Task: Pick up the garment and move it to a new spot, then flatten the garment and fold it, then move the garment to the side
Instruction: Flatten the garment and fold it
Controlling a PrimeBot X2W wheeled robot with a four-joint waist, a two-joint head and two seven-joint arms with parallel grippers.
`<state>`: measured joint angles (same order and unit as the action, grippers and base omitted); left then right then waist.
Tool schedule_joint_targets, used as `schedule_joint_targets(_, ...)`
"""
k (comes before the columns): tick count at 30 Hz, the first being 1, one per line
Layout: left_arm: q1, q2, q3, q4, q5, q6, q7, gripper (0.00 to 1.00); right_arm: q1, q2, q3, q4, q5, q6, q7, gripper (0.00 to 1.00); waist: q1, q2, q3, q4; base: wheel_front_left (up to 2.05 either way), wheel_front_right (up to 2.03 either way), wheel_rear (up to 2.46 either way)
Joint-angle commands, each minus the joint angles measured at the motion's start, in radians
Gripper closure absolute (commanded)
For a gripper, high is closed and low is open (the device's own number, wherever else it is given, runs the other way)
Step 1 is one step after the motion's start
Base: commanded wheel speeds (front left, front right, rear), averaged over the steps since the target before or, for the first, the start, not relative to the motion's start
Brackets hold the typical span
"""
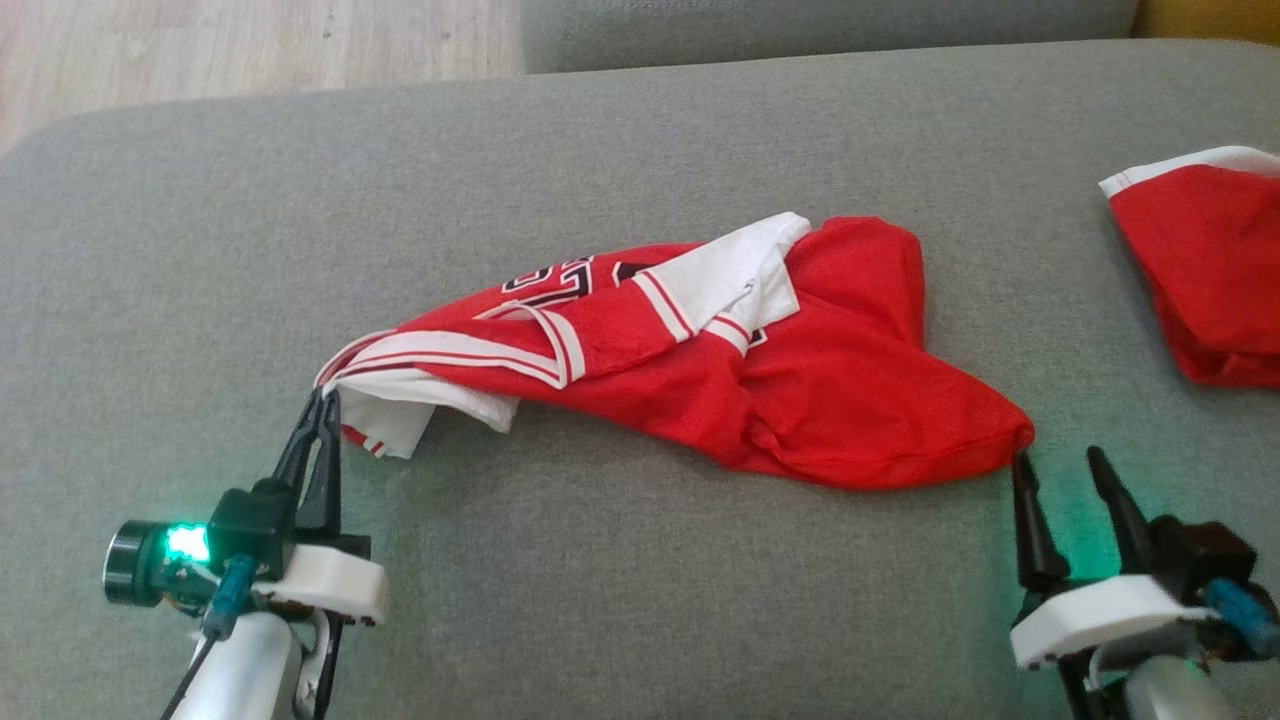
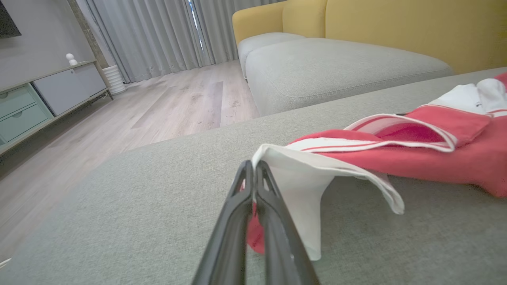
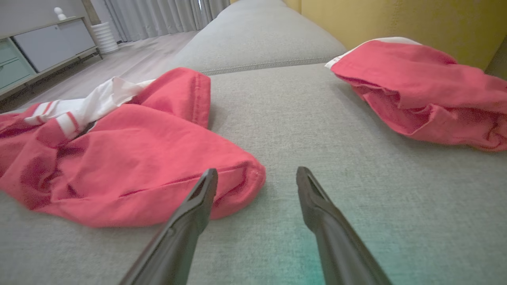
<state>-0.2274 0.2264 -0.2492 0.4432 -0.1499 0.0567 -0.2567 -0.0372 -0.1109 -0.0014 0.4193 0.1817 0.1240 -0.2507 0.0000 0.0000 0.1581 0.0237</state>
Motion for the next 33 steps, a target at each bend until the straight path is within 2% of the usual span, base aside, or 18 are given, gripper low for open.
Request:
schedule_joint_targets(1, -0.025, 0.03, 0.048, -0.034, -0.008, 0.01, -0.005, 1.0, -0.039, -0.016, 0.012, -0.018, -0.007, 0.007, -0.011, 0.0, 0.0, 0.0, 0.003, 0.003, 0.0, 0.0, 0.0)
schedule_joint_targets(11, -0.031, 0.044, 0.068, -0.054, -0.001, 0.042, -0.005, 1.0, -0.12, -0.014, -0.011, 0.091, -0.037, 0.007, -0.011, 0.0, 0.0, 0.0, 0.02, 0.018, 0.0, 0.0, 0.0)
schedule_joint_targets(17, -0.032, 0.072, 0.095, -0.072, -0.005, 0.064, -0.005, 1.0, -0.143, -0.009, -0.01, 0.15, -0.057, 0.007, 0.0, 0.0, 0.0, 0.0, 0.019, 0.028, 0.0, 0.0, 0.0)
schedule_joint_targets(26, -0.021, 0.096, 0.104, -0.099, -0.013, 0.073, -0.001, 1.0, -0.16, 0.003, 0.025, 0.172, -0.033, 0.007, 0.021, 0.0, 0.0, 0.0, 0.023, 0.038, 0.0, 0.0, 0.0)
schedule_joint_targets(29, -0.024, 0.094, 0.098, -0.102, -0.015, 0.073, -0.001, 1.0, -0.166, -0.002, 0.04, 0.178, -0.023, 0.007, 0.026, 0.17, 0.0, 0.0, 0.025, 0.044, 0.0, 0.0, 0.0)
schedule_joint_targets(30, -0.025, 0.094, 0.095, -0.102, -0.015, 0.072, 0.0, 1.0, -0.169, -0.004, 0.046, 0.18, -0.019, 0.007, 0.028, 0.26, 0.0, 0.0, 0.026, 0.046, 0.0, 0.0, 0.0)
schedule_joint_targets(32, -0.026, 0.092, 0.09, -0.104, -0.016, 0.071, 0.0, 1.0, -0.174, -0.007, 0.056, 0.185, -0.012, 0.007, 0.03, 0.51, 0.0, 0.0, 0.027, 0.05, 0.0, 0.0, 0.0)
schedule_joint_targets(33, -0.026, 0.092, 0.09, -0.104, -0.016, 0.071, 0.0, 1.0, -0.174, -0.007, 0.056, 0.185, -0.012, 0.007, 0.03, 0.51, 0.0, 0.0, 0.027, 0.05, 0.0, 0.0, 0.0)
